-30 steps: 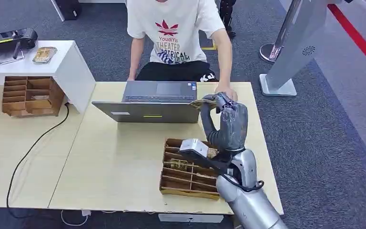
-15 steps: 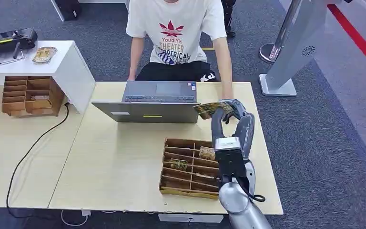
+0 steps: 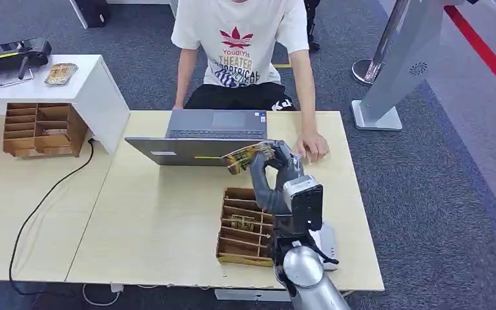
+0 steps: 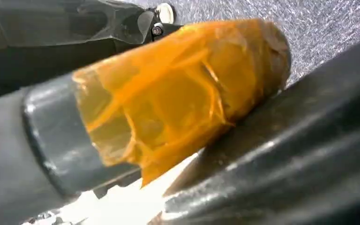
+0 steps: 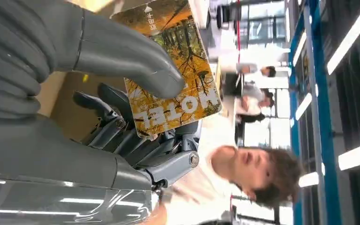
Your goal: Pass the card to the sensor for recognition and then transmit it.
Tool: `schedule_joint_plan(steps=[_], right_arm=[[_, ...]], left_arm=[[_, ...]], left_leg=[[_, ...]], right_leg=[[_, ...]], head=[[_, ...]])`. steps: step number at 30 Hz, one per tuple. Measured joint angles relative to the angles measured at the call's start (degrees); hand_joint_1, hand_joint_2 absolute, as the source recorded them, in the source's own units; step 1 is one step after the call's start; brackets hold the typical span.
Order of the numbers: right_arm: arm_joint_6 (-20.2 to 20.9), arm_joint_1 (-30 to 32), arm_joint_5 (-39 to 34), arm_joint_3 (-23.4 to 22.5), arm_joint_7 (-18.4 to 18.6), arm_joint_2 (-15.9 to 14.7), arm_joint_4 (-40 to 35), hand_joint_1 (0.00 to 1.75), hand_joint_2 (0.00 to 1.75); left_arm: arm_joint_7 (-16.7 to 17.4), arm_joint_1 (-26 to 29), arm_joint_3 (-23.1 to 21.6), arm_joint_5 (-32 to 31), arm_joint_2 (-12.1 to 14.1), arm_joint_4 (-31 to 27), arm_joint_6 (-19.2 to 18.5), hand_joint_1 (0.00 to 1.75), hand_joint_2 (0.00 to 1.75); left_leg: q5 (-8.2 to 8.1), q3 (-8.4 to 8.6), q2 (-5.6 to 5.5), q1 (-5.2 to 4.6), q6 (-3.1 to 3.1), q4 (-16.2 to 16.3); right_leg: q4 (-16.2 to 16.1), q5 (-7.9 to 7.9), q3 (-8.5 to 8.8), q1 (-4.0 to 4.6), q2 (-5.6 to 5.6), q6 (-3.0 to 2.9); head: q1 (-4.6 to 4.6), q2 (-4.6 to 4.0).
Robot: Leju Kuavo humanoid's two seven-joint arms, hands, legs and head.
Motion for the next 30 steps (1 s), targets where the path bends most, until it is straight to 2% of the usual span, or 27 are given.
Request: schedule_joint_plan(steps=[8,14,17,23,30], right_arm=[[0.91,-0.72,-1.26,1.18,-0.04,0.59,1.96,1.75,1.75],[4.68,-1.18,-7.74,2.14,-0.04,0.65,2.93,1.75,1.75],[5.94,0.22,-11.51,1.82,0.94,-0.24,1.21,1.75,1.75],[11.49,8.01,-15.87,-3.51,2.36,-4.41,-6.31,1.75,1.75],[14.01,15.48,-16.76,-11.15,2.89,-6.71,-11.74,1.75,1.75]], left_arm=[[-0.11,0.06,0.68,0.15,-0.07,0.0,0.06,0.0,0.0],[-0.13,0.27,1.25,0.92,-0.48,0.0,0.74,0.0,0.0],[-0.13,0.28,1.29,0.81,-0.5,0.0,0.96,0.0,0.0],[0.04,0.31,1.85,1.16,-0.52,0.0,1.24,0.0,0.0],[0.26,0.28,2.18,0.81,-0.61,0.0,1.33,0.0,0.0]], left_leg=[[0.0,0.0,0.0,0.0,0.0,0.0],[0.0,0.01,-0.03,-0.01,0.0,0.0],[0.0,0.01,-0.03,-0.01,0.0,0.01],[-0.05,-0.04,-0.04,-0.04,0.03,0.01],[-0.07,-0.03,-0.03,-0.04,0.02,0.01]], right_leg=[[0.0,0.0,0.0,0.0,0.0,0.0],[0.0,0.0,-0.01,0.0,-0.02,0.0],[-0.02,0.0,-0.05,-0.01,-0.01,0.0],[-0.05,-0.02,-0.05,-0.02,-0.05,0.02],[-0.06,-0.02,-0.06,-0.01,-0.04,0.03]], head=[[0.02,0.0],[0.02,0.02],[0.0,0.0],[0.0,0.0],[0.0,0.0]])
